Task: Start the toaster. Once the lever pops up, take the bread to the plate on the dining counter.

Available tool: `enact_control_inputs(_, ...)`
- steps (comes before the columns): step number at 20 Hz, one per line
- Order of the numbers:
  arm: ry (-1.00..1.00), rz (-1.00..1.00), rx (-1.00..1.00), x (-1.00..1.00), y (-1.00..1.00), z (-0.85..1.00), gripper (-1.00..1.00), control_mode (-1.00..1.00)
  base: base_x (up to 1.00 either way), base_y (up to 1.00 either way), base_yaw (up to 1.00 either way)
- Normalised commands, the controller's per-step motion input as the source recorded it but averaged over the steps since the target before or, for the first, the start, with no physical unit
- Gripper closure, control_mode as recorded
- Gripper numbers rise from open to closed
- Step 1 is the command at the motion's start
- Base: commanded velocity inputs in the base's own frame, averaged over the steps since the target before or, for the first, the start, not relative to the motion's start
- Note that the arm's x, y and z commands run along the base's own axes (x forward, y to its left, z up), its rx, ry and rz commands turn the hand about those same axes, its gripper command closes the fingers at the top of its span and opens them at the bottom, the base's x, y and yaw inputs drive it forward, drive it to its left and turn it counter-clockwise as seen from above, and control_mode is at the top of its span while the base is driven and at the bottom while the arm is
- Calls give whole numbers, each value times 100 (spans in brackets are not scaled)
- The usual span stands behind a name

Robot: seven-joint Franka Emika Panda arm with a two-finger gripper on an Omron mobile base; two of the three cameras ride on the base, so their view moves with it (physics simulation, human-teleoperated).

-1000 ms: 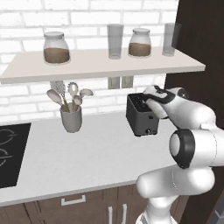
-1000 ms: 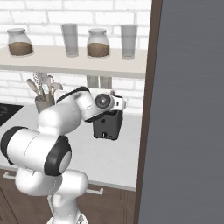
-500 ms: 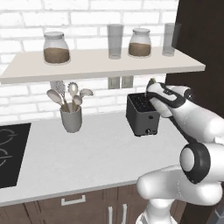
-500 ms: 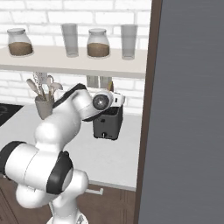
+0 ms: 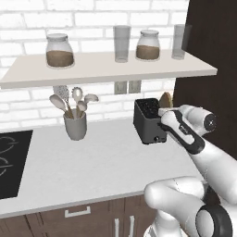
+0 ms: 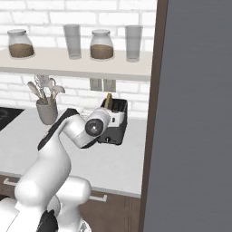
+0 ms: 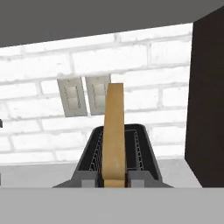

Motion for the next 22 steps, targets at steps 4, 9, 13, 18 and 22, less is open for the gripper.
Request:
enact_control_inputs(4,1,0,2,-66,0,61,100,-100,0,0,0)
enact_control_inputs(9,5,0,2,-79,0,79,100,-100,0,0,0)
enact_control_inputs(13,9,0,1,-98,0,69,100,-100,0,0,0)
enact_control_inputs(18,21,0,1,-100,23,49,100,-100,0,0,0)
enact_control_inputs(22,15,0,0,-100,33,19,100,-100,0,0,0)
